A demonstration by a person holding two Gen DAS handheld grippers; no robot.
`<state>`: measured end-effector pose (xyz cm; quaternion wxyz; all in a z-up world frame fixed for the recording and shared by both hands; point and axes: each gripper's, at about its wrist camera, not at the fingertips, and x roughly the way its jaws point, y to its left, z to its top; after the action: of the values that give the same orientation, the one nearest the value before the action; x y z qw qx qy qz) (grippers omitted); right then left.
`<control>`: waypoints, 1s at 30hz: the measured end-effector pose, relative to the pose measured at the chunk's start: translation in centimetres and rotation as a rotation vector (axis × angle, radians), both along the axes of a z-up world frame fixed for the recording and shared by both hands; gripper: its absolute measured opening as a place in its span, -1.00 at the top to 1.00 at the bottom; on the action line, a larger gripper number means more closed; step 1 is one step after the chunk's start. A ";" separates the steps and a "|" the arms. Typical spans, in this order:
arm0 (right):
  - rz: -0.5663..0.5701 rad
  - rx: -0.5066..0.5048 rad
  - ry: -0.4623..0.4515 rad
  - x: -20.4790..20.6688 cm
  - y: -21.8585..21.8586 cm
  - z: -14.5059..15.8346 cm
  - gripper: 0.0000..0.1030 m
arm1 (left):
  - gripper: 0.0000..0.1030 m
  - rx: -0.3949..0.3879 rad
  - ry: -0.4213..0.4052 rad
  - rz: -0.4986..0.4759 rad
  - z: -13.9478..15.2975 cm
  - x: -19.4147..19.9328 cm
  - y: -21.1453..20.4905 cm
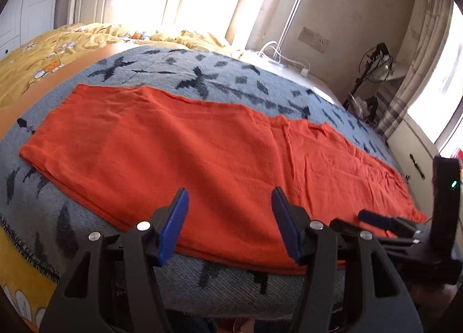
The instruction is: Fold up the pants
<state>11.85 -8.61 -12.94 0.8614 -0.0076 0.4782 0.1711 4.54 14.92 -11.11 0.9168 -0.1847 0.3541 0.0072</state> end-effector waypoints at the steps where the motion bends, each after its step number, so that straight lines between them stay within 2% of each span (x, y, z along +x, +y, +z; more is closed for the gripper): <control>1: 0.007 -0.021 0.012 -0.1 0.4 -0.5 -0.49 | -0.15 -0.064 -0.023 0.041 0.6 -0.8 2.1; 3: 0.036 -0.055 0.029 -0.5 0.9 -1.6 -0.50 | -0.15 -0.237 -0.052 0.162 0.8 -2.5 7.5; 6: 0.073 -0.132 -0.023 -1.6 1.6 -1.9 -0.52 | -0.15 -0.513 -0.080 0.335 -0.9 -4.8 15.8; 9: 0.082 -0.130 -0.023 -1.7 1.4 -2.1 -0.53 | -0.15 -0.662 -0.066 0.392 -3.0 -5.5 21.0; 12: 0.083 -0.132 -0.022 -1.7 1.4 -2.1 -0.54 | -0.14 -0.875 -0.037 0.464 -6.1 -6.0 24.2; 15: 0.084 -0.131 -0.024 -1.7 1.4 -2.1 -0.55 | -0.14 -0.928 -0.033 0.510 -7.1 -6.5 25.5; 18: 0.090 -0.129 -0.029 -1.7 1.4 -2.1 -0.55 | -0.14 -1.022 -0.026 0.495 -8.5 -5.9 25.7; 20: 0.090 -0.128 -0.030 -1.7 1.4 -2.1 -0.56 | -0.07 -1.042 -0.011 0.509 -9.2 -5.5 25.8; 26: 0.098 -0.129 -0.030 -1.7 1.4 -2.2 -0.57 | -0.07 -1.136 -0.030 0.541 -10.4 -4.4 26.9; 30: 0.104 -0.126 -0.030 -1.5 1.4 -2.2 -0.61 | 0.15 -1.166 -0.018 0.589 -11.1 -4.4 27.0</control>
<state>10.34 -7.25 -15.14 0.8562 -0.0893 0.4742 0.1848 0.14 41.87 -22.19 0.6286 -0.7411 0.2269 0.0634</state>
